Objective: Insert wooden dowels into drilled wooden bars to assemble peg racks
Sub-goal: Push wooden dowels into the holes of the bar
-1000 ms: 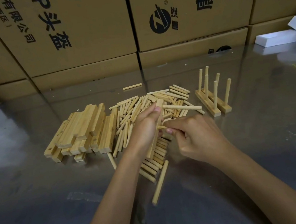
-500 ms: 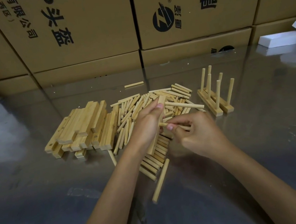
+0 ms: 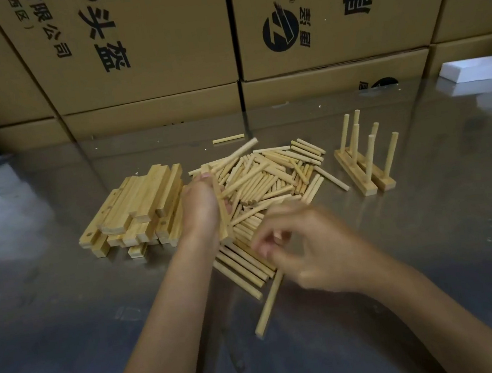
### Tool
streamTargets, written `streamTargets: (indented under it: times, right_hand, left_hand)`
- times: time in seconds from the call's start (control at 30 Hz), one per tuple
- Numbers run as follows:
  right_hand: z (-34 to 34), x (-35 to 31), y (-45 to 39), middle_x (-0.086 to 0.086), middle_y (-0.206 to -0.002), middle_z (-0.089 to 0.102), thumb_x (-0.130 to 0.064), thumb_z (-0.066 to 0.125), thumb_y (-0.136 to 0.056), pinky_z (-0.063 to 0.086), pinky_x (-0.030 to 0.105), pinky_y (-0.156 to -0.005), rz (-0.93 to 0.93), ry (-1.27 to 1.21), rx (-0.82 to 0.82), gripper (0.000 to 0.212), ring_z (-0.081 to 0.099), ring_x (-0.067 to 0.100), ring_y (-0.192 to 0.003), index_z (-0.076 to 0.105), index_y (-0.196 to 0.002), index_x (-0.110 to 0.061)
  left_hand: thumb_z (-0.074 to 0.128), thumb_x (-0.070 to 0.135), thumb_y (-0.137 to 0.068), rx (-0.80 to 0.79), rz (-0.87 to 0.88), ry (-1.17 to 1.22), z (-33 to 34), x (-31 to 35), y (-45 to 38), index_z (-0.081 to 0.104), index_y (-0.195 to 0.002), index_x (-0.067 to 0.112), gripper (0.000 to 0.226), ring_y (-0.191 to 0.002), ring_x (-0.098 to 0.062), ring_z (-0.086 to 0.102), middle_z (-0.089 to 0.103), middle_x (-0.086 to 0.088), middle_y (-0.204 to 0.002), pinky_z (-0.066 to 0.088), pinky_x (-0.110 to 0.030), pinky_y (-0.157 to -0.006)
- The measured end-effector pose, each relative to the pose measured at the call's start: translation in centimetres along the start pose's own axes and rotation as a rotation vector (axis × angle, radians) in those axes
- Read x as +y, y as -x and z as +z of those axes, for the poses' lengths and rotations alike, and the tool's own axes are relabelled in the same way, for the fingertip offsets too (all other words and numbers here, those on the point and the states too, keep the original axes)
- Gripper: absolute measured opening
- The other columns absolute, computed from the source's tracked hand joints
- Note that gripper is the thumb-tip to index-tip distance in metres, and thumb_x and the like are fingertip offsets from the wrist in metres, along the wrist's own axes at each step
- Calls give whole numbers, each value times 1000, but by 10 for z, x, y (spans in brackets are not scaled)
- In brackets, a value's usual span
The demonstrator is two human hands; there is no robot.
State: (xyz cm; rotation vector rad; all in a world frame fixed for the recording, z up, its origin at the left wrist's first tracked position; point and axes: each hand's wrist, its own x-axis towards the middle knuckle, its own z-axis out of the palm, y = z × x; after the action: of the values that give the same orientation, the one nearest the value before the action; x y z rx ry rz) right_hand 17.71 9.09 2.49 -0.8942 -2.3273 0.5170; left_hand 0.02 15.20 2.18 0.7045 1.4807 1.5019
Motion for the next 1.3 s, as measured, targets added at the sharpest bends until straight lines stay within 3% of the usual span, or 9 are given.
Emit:
streamTargets:
  times: [0.1, 0.2, 0.3, 0.4, 0.6, 0.8, 0.93, 1.07, 1.3]
  right_hand:
    - [7, -4, 5, -12, -99, 57, -9, 66, -86, 46, 19, -85, 33, -169, -434, 19, 52, 3, -99, 75, -97, -22]
    - [7, 1, 8, -15, -102, 51, -13, 72, -84, 41, 13, -86, 51, -99, -496, 18, 47, -2, -103, 72, -97, -25]
    - [7, 4, 5, -18, -98, 52, -22, 71, -88, 45, 22, -85, 103, -65, -429, 8, 49, -1, -96, 68, -94, -26]
    - [0, 4, 0, -9, -89, 61, -16, 64, -94, 51, 39, -75, 187, -324, -131, 5, 58, 15, -81, 60, -97, -16]
    - [-12, 4, -6, 9, -93, 77, 0, 56, -96, 60, 29, -77, 268, -831, 379, 9, 74, 23, -87, 52, -104, 1]
    - [0, 0, -7, 9, -93, 77, 7, 52, -96, 59, 26, -76, 164, -816, 362, 10, 74, 20, -89, 48, -104, 4]
    - [0, 2, -6, 6, -93, 77, 8, 53, -95, 58, 23, -75, 133, -763, 353, 11, 74, 18, -87, 49, -105, 4]
    - [2, 2, -5, 4, -94, 77, 8, 54, -95, 57, 22, -77, 120, -702, 355, 15, 74, 15, -89, 59, -105, -1]
    - [-1, 6, -4, 7, -95, 76, 6, 56, -94, 56, 18, -78, 139, -684, 307, 13, 73, 11, -92, 61, -103, -1]
  left_hand:
    - [43, 27, -103, 26, -44, 98, -6, 2, -6, 65, -102, 18, 23, -65, -14, 54, 59, -1, -83, 51, -27, -60]
    - [48, 30, -102, 43, -84, 136, -9, 3, -8, 67, -104, 16, 24, -64, -13, 58, 62, -1, -81, 54, -27, -60]
    - [49, 28, -101, -4, -131, 195, -9, 4, -7, 66, -100, 14, 21, -56, -11, 54, 58, 0, -72, 50, -24, -49]
    - [50, 25, -101, -86, -176, 269, -8, 3, -6, 64, -95, 11, 21, -48, -11, 51, 55, 0, -60, 45, -22, -42]
    - [46, 23, -103, -219, -194, 329, 4, -3, 5, 63, -106, 6, 25, -50, -11, 51, 54, -3, -68, 47, -22, -44]
    - [48, 29, -101, -241, -191, 309, 11, -8, 7, 70, -112, 5, 34, -50, -14, 59, 61, -4, -67, 53, -27, -52]
    - [50, 33, -101, -188, -189, 276, 12, -8, 6, 70, -117, 5, 38, -76, -24, 67, 67, -12, -89, 58, -37, -73]
    - [52, 35, -100, -156, -188, 276, 10, -8, 7, 70, -117, 9, 36, -65, -18, 63, 65, -6, -83, 53, -30, -57]
    - [53, 35, -100, -116, -195, 278, 9, -6, 7, 69, -112, 8, 33, -62, -15, 63, 64, -5, -79, 54, -27, -54]
